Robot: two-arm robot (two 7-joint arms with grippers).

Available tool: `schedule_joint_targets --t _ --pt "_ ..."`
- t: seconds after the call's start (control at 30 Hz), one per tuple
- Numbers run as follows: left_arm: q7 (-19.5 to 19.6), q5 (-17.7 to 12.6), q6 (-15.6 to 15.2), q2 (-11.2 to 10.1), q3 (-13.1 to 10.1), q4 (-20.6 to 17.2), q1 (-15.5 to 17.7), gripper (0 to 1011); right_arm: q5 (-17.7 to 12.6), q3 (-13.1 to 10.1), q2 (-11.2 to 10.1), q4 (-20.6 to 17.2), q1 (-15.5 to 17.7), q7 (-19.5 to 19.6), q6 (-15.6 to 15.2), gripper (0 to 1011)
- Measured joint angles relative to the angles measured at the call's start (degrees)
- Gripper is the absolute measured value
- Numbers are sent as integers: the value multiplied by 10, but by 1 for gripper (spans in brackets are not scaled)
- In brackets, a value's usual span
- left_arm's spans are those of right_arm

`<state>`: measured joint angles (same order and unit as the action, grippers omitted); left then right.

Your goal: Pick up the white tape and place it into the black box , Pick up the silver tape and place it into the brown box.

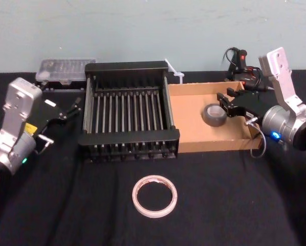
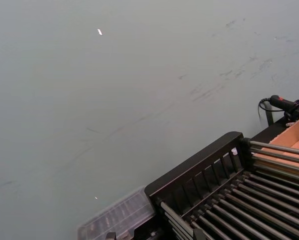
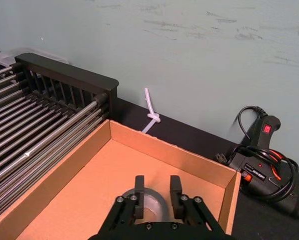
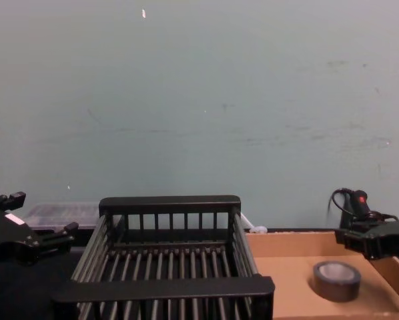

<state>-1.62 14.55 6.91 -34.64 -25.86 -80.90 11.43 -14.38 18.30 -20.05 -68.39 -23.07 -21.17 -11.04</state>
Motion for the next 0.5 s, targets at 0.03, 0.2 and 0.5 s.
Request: schedule_joint_targets --t 0.03,0.2,0.5 --pt "0 0 0 0 0 0 0 1001 0 0 0 0 0 0 0 335" --pt "0 0 0 0 0 0 0 1001 0 0 0 0 0 0 0 498" --pt "0 0 0 0 0 0 0 1001 -1 0 0 -1 1 1 0 756"
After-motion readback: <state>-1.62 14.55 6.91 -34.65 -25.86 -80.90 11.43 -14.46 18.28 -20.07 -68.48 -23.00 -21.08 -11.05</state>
